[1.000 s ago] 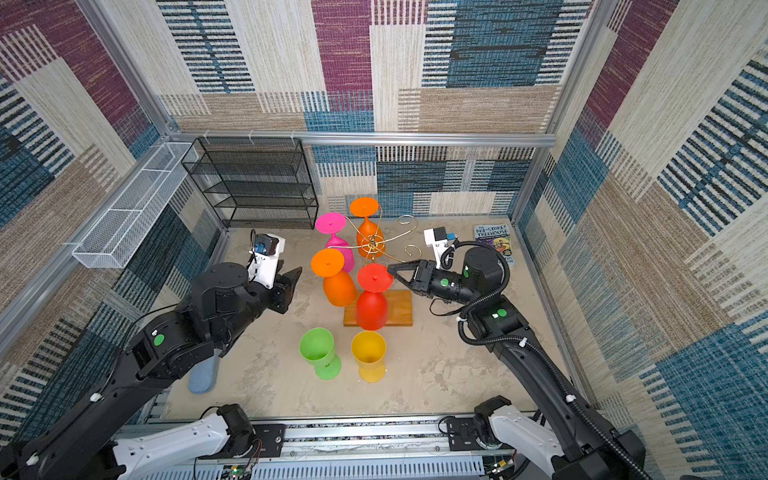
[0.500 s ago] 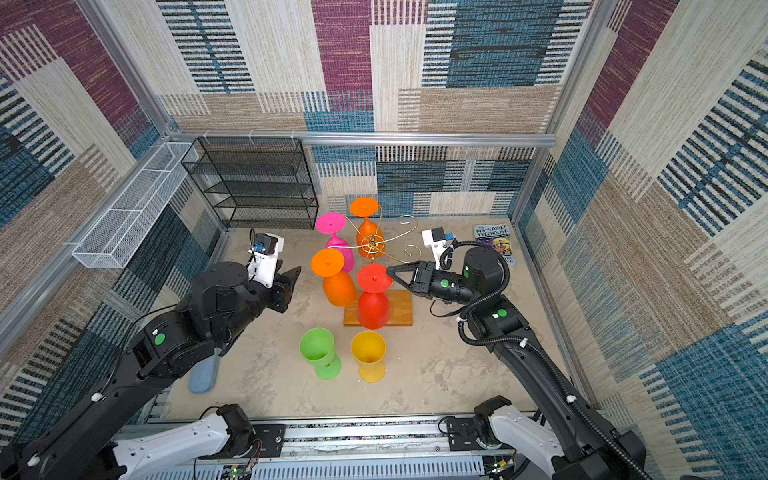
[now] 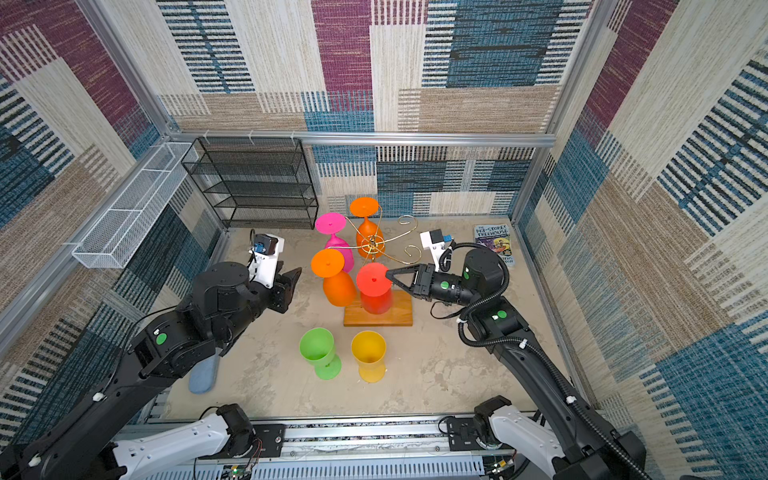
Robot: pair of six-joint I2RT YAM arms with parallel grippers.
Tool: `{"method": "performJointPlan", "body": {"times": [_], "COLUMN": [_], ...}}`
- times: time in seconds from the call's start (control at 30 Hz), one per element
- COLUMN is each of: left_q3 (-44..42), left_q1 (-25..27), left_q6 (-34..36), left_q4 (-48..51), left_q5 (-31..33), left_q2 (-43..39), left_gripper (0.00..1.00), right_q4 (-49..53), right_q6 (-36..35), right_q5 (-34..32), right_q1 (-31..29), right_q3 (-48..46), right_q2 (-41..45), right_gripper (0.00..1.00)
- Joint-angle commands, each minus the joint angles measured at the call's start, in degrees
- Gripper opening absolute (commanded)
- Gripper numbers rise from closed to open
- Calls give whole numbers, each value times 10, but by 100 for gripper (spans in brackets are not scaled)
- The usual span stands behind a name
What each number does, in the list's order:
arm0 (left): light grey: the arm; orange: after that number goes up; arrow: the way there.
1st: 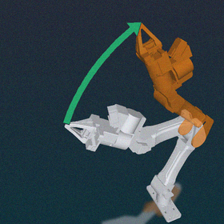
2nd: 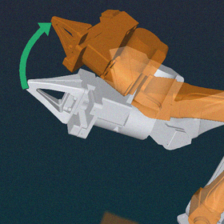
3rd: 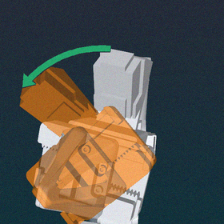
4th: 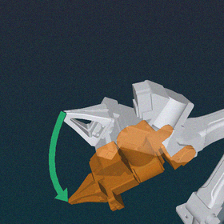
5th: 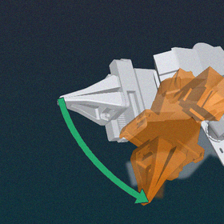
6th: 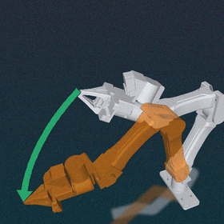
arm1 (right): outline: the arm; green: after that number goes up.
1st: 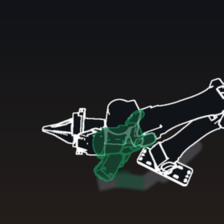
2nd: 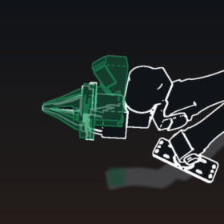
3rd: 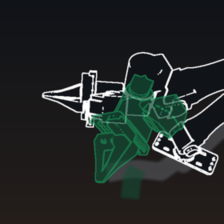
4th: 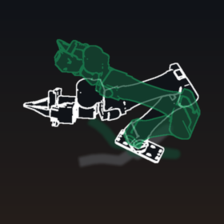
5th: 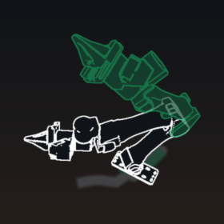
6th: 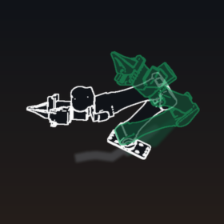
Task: Take the wine glass off the wine glass rack
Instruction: 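Tilt and slide the red glass off its rack arm with the right gripper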
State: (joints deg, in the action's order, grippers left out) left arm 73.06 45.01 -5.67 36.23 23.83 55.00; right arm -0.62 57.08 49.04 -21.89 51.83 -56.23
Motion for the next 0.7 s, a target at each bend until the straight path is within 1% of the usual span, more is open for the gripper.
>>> {"method": "performJointPlan", "body": {"times": [0.0,0.13,0.3,0.43,0.67], "left_q3": [-1,-4,-8,-13,-17], "left_q1": [-2,-3,-4,-5,-6], "left_q6": [-10,-12,-14,-17,-18], "left_q4": [-16,-15,-15,-14,-12], "left_q5": [-2,-2,-3,-3,0], "left_q2": [-2,-5,-11,-16,-22], "left_gripper": [48,48,48,48,48], "right_q4": [-34,-52,-98,-119,-96], "right_q6": [25,45,87,108,98], "right_q5": [17,26,41,46,37], "right_q1": [-1,-1,-1,-1,-1], "right_q3": [-5,-3,-9,-7,1], "right_q2": [5,9,8,6,10], "right_gripper": [3,0,0,0,0]}}
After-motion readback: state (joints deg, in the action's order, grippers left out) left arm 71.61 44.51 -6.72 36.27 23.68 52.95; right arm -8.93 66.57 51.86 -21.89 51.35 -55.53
